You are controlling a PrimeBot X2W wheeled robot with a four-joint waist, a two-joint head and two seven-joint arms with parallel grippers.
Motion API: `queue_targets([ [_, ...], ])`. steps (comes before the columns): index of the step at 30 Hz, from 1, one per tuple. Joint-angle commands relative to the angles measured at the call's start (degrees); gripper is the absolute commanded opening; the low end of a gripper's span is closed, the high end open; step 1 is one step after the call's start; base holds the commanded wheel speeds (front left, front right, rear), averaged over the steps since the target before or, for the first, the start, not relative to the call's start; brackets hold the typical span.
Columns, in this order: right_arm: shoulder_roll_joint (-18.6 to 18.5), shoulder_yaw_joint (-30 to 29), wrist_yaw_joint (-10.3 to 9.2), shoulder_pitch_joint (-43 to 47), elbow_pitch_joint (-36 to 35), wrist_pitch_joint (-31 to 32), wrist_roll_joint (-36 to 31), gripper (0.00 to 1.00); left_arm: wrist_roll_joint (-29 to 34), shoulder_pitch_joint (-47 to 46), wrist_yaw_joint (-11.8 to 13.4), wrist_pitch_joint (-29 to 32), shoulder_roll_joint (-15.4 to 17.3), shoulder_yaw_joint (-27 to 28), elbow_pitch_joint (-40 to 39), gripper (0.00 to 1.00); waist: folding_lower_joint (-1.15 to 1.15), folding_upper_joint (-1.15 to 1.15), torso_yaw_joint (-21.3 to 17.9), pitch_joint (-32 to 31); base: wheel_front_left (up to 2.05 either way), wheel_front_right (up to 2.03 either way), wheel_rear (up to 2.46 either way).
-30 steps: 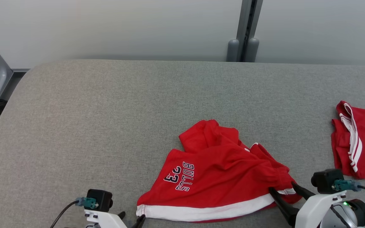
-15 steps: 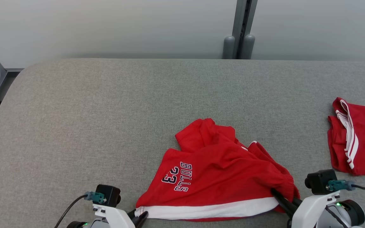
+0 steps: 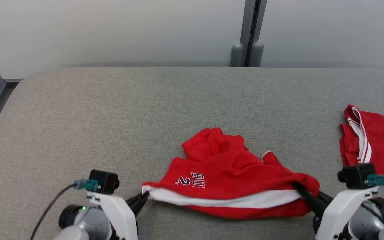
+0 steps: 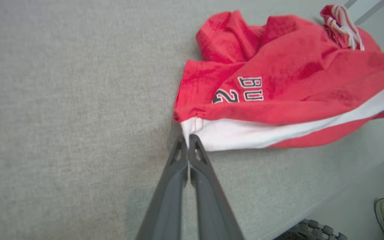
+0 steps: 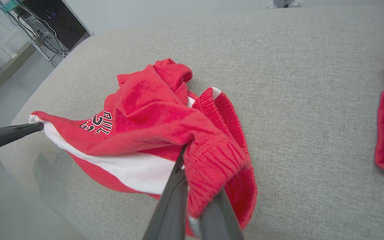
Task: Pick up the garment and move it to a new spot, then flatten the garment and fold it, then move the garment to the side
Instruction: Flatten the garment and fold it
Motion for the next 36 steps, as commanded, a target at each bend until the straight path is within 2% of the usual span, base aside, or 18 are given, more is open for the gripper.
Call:
queue_targets([
  [1,-0.55,-0.44,0.05,-1.14,-0.74,0.66,0.94,0.0,-0.29,-2.07,0.21,0.29,0.64,0.61,-1.11,0.0,0.0,0.0,-0.1,0.29,0.0,0.0,0.0],
  [7,-1.78,-3.83,0.05,-7.97,-3.82,5.95,8.01,0.0,0.21,-11.97,-1.12,5.54,2.97,2.33,-7.44,0.0,0.0,0.0,-0.47,3.96,0.0,0.0,0.0],
  [10,-2.29,-5.77,0.05,-14.09,-3.23,8.91,11.84,0.0,-0.18,-19.89,-2.35,8.66,2.85,3.25,-7.77,0.0,0.0,0.0,-0.73,7.63,0.0,0.0,0.0],
  [14,-1.9,-7.53,0.05,-25.27,-0.57,12.3,17.02,0.0,-0.08,-32.74,-4.58,12.08,1.77,4.49,-4.44,0.0,0.0,0.0,-1.39,13.91,0.0,0.0,0.0],
  [18,-1.82,-8.62,0.05,-39.04,4.17,14.81,19.64,0.0,1.55,-46.64,-6.28,13.6,0.65,5.33,2.31,0.0,0.0,0.0,-1.83,20.59,0.0,0.0,0.0],
  [23,0.06,-8.64,0.05,-55.93,11.05,13.73,20.92,0.0,5.32,-61.97,-8.1,11.66,-0.16,4.56,12.56,0.0,0.0,0.0,-2.65,26.08,0.0,0.0,0.0],
  [28,0.76,-7.25,0.05,-69.83,16.85,10.07,21.06,0.0,7.33,-74.38,-8.74,6.59,-1.12,5.16,22.52,0.0,0.0,0.0,-2.79,28.84,0.0,0.0,0.0],
  [33,0.5,-5.41,0.05,-78.01,20.49,4.63,22.41,0.0,8.18,-82.05,-8.99,-0.88,-3.01,5.97,30.42,0.0,0.0,0.0,-2.37,28.78,0.0,0.0,0.0],
  [36,-0.42,-3.32,0.05,-80.31,22.02,2.8,23.2,0.0,7.65,-84.32,-8.92,-2.5,-3.98,5.26,34.11,0.0,0.0,0.0,-1.82,29.19,0.0,0.0,0.0],
])
